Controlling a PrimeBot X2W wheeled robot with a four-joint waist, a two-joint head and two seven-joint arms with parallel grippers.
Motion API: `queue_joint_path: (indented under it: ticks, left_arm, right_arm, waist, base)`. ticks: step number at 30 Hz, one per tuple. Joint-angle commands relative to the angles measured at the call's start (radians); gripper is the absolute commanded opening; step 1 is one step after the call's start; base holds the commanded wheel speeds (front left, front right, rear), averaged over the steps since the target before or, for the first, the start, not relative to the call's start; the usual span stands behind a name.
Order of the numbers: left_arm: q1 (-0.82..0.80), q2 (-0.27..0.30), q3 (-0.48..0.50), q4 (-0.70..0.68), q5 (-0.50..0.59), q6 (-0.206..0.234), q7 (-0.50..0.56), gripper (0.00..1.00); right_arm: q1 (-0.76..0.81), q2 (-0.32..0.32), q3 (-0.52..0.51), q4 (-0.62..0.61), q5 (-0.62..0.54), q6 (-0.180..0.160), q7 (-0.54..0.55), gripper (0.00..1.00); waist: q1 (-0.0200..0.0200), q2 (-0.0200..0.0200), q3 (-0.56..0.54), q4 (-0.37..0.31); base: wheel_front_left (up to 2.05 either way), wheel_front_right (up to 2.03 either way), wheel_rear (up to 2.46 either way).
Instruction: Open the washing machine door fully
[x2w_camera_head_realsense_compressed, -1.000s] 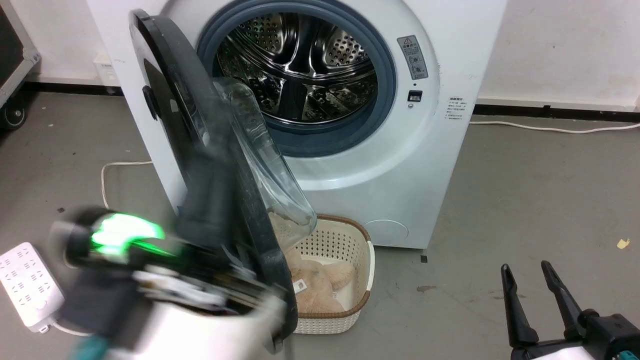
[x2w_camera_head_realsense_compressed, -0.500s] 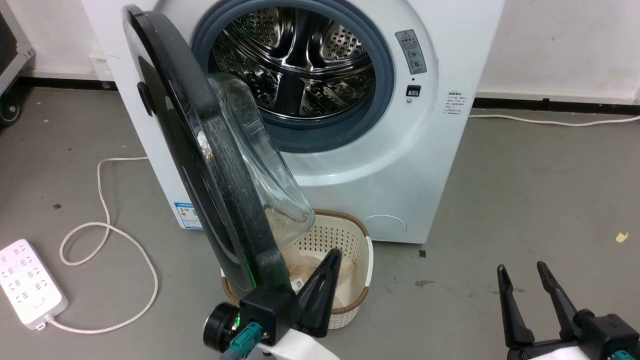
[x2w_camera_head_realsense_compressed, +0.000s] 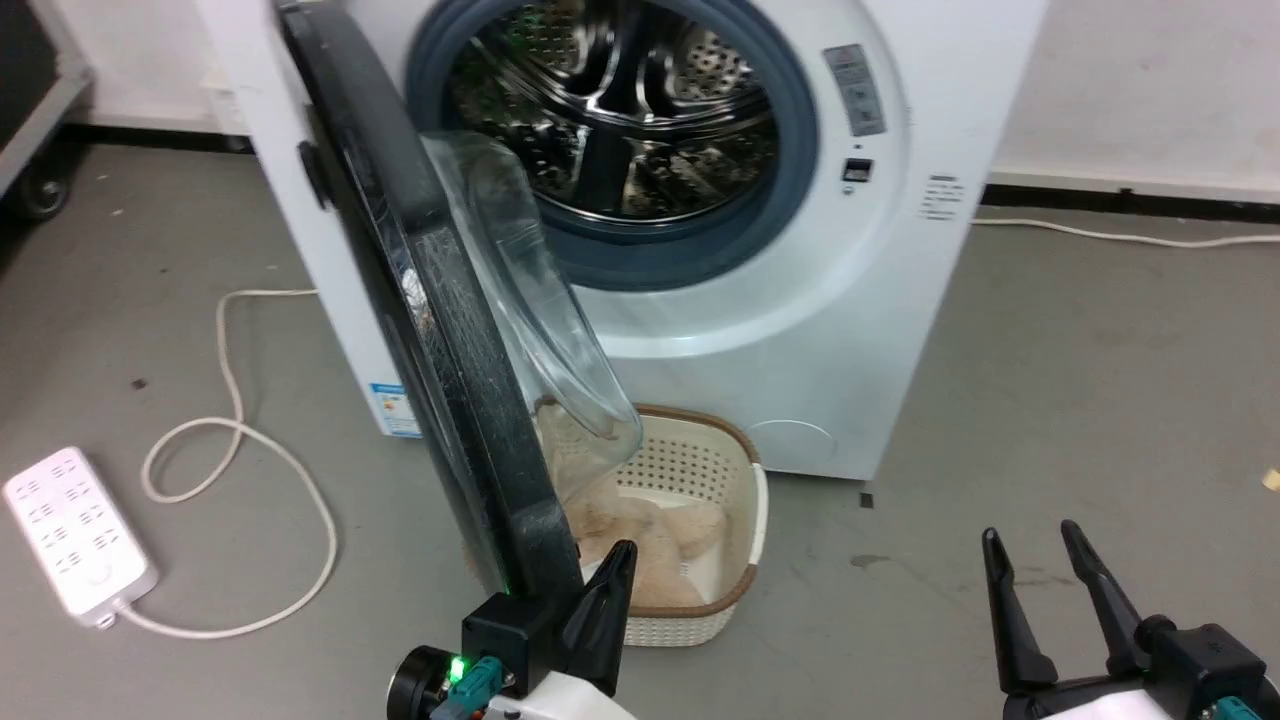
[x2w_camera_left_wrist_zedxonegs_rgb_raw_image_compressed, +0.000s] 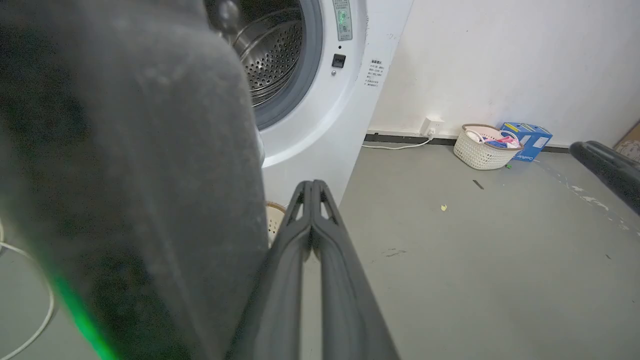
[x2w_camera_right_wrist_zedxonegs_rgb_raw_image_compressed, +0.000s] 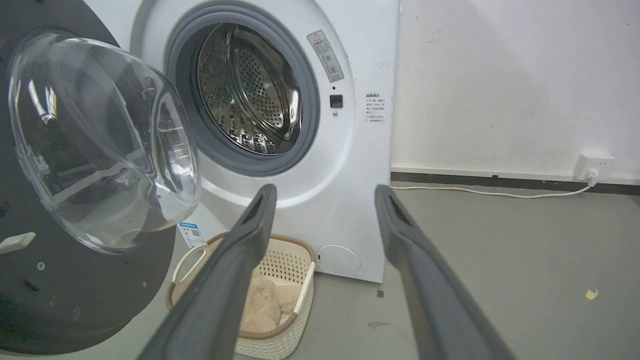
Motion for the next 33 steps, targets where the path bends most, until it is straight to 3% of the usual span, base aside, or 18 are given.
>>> queue_joint_path:
  ticks: [1,10,19,24,33]
  left_arm:
    - [0.004,0.011,0.015,0.005,-0.006,0.006,-0.009,0.00]
    - [0.053,0.054,0.042,-0.038,-0.018,0.019,-0.009,0.00]
    - [0.056,0.124,0.185,-0.057,-0.067,0.069,-0.027,0.00]
    - [0.031,0.191,0.289,-0.032,-0.114,0.068,-0.031,0.00]
    - [-0.086,0.308,0.418,0.080,-0.184,0.021,-0.039,0.00]
  right_arm:
    - [-0.006,0.004,0.004,0.004,0.006,0.001,-0.005,1.00]
    - [0.004,0.004,0.006,0.004,0.019,0.001,-0.007,1.00]
    - [-0.021,0.004,0.023,0.006,0.007,0.001,0.003,1.00]
    - [-0.051,0.004,0.048,-0.013,-0.010,0.001,0.024,1.00]
    - [-0.104,0.004,0.069,-0.086,-0.061,0.001,0.074,1.00]
  waist:
    - [0.0000,0.0000,-0.002,0.020]
    - [0.0000,0.0000,0.001,0.182]
    - [0.0000,0.0000,0.040,0.333]
    - [0.0000,0.0000,0.086,0.344]
    - [0.0000,0.0000,0.213,0.288]
  base:
    - [0.00,0.00,0.00]
    - [0.00,0.00,0.00]
    - [0.00,0.00,0.00]
    - [0.00,0.00,0.00]
    - [0.00,0.00,0.00]
